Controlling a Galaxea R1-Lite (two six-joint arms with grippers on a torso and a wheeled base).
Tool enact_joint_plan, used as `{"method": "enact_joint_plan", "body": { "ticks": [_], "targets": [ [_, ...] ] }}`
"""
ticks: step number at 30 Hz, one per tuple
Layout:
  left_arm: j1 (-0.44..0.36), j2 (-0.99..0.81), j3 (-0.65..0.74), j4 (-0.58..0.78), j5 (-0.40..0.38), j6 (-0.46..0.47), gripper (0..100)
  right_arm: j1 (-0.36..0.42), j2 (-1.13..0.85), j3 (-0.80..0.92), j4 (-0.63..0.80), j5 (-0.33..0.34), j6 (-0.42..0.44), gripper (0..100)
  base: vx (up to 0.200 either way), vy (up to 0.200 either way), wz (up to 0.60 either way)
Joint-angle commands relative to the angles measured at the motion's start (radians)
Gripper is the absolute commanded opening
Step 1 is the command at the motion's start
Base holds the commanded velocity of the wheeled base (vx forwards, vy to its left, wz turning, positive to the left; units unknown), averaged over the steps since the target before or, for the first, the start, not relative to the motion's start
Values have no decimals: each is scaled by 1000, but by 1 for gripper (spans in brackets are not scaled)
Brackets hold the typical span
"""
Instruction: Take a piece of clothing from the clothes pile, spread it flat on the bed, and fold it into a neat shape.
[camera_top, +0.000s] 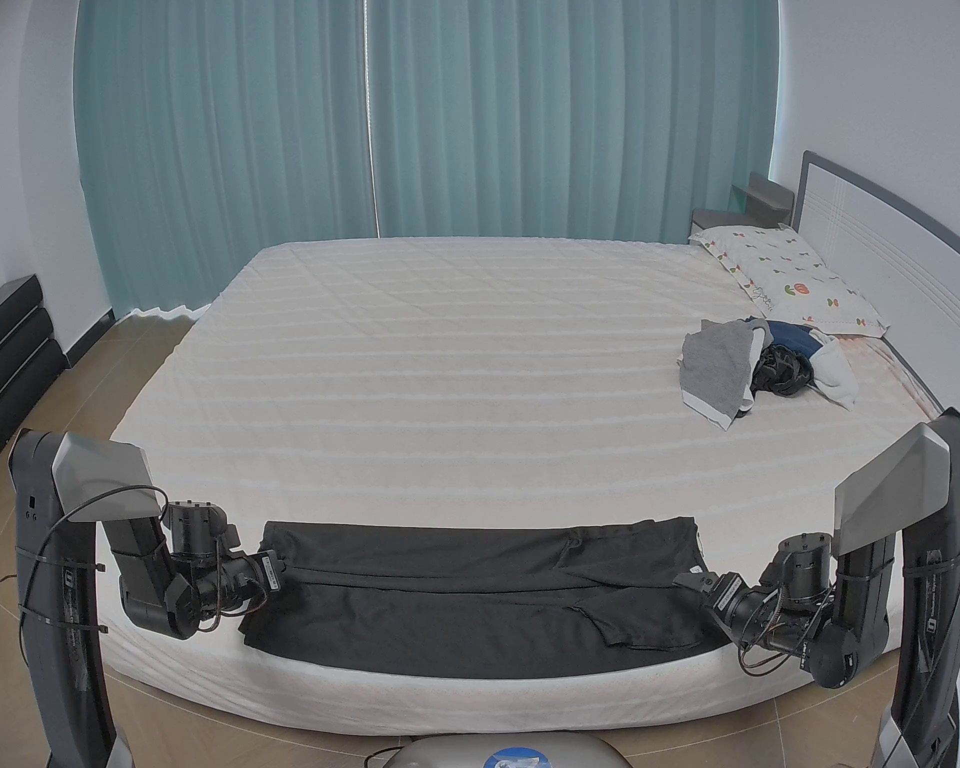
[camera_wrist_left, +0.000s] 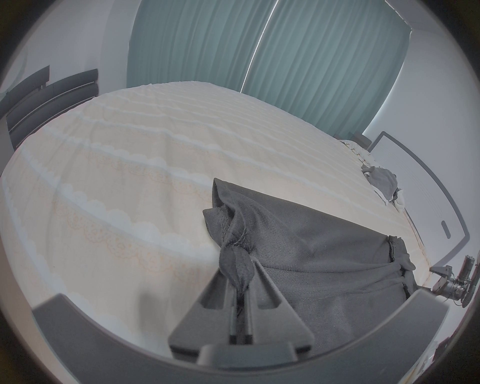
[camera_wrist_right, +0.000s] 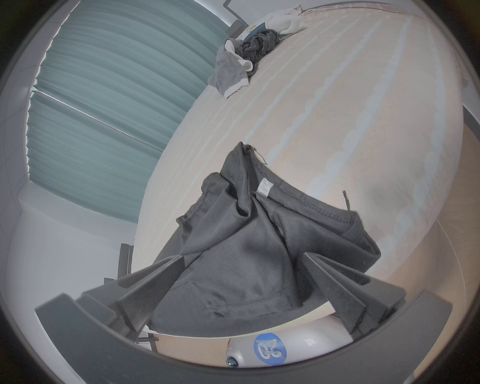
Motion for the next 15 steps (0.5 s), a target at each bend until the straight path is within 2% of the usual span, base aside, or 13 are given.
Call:
{"method": "enact_joint_plan", "body": {
  "ticks": [1, 2, 4, 8, 12, 15],
  "targets": [
    [0, -6, -2, -1, 0, -9, 0, -34, -72, -6, -12, 4, 36, 100, 0, 0, 0],
    [0, -6, -4, -1, 0, -9, 0, -37, -78, -6, -12, 6, 51, 100, 0, 0, 0],
    [0, -7, -7, -1, 2, -12, 0, -41, -93, -18, -11, 10, 145, 100, -200, 0, 0],
    [-2, -7, -10, -1, 2, -13, 0, -44, -70, -41, -11, 9, 160, 100, -200, 0, 0],
    [-3, -10, -19, -1, 12, -18, 0, -57, -63, -52, -11, 6, 163, 100, 0, 0, 0],
    [-17, -33, -18, 1, 14, -67, 0, -76, -50, -67, -11, 10, 172, 100, 0, 0, 0]
  ]
}}
